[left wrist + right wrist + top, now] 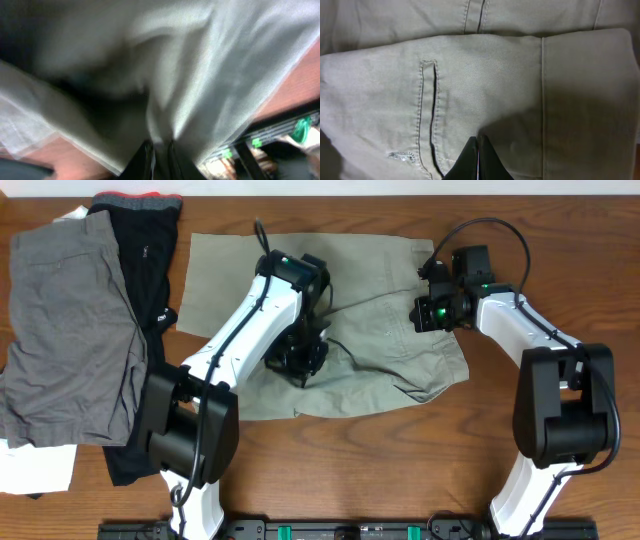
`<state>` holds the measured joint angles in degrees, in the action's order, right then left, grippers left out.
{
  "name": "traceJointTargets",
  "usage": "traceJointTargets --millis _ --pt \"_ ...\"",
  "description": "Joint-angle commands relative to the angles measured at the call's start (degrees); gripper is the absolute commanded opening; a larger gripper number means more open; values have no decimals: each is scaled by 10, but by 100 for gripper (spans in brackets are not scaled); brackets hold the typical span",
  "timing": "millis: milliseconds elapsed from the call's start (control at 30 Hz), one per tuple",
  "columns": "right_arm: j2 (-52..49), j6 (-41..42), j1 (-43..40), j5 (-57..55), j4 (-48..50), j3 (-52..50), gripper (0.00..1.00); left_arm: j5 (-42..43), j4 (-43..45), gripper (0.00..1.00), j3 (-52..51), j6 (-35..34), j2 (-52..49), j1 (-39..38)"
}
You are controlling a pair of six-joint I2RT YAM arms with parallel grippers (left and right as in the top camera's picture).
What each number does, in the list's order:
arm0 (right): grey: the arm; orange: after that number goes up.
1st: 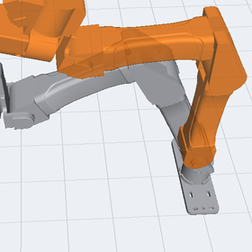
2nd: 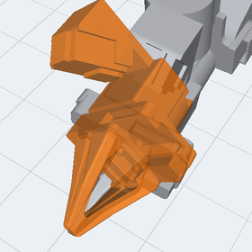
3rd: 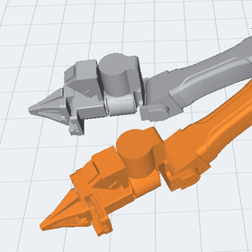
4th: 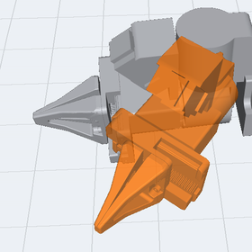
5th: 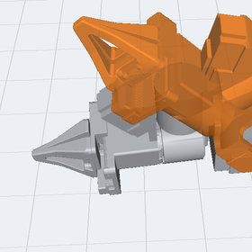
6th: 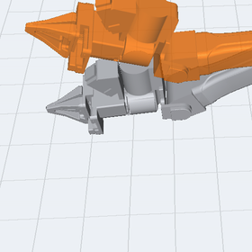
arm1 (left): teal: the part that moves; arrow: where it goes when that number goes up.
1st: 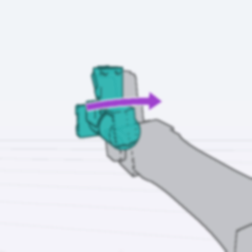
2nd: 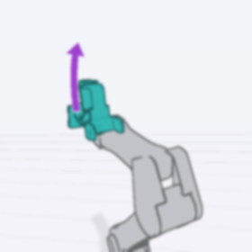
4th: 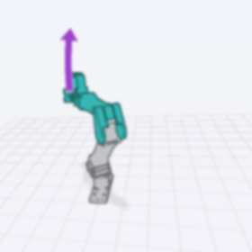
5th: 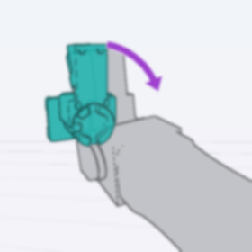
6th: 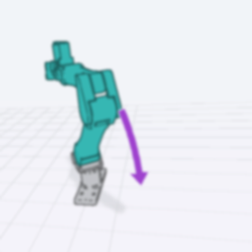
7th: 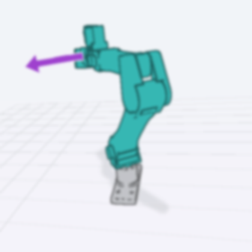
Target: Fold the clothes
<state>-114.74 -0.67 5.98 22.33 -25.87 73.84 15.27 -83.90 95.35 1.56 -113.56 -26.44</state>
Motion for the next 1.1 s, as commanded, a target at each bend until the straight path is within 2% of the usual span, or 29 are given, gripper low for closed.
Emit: traceJointTargets --millis 0,167,333,400,567,700,733,767,833,867,933,967,1067 --pt "-22 4 3 2 3 2 2 23 -45 13 12 -66 15 -3" --pt "-35 7 3 2 5 2 2 22 -115 6 12 -98 15 -17" --pt "-36 7 3 2 11 2 3 22 -130 6 9 -150 16 -35" --pt "-36 6 3 2 13 2 5 16 -129 6 8 -150 16 -41" --pt "-36 6 3 2 21 2 13 -132 -85 6 8 -211 16 -28" --pt "-36 6 3 2 21 2 25 -156 -23 6 8 -220 16 9" --pt "-36 6 3 1 21 2 29 -156 -8 8 8 -220 16 22" --pt "-36 6 3 0 21 2 34 -155 6 14 8 -216 16 34" --pt "-36 5 3 -1 22 2 39 -151 43 29 8 -186 16 57" --pt "-36 5 3 -1 22 2 41 -140 66 40 6 -163 16 70" --pt "-36 2 3 -5 22 2 45 -113 103 51 -2 -132 16 90" --pt "-36 2 3 -11 21 2 46 -93 122 56 -7 -124 16 101" --pt "-36 2 3 -20 20 2 47 -38 162 59 -25 -87 15 122"
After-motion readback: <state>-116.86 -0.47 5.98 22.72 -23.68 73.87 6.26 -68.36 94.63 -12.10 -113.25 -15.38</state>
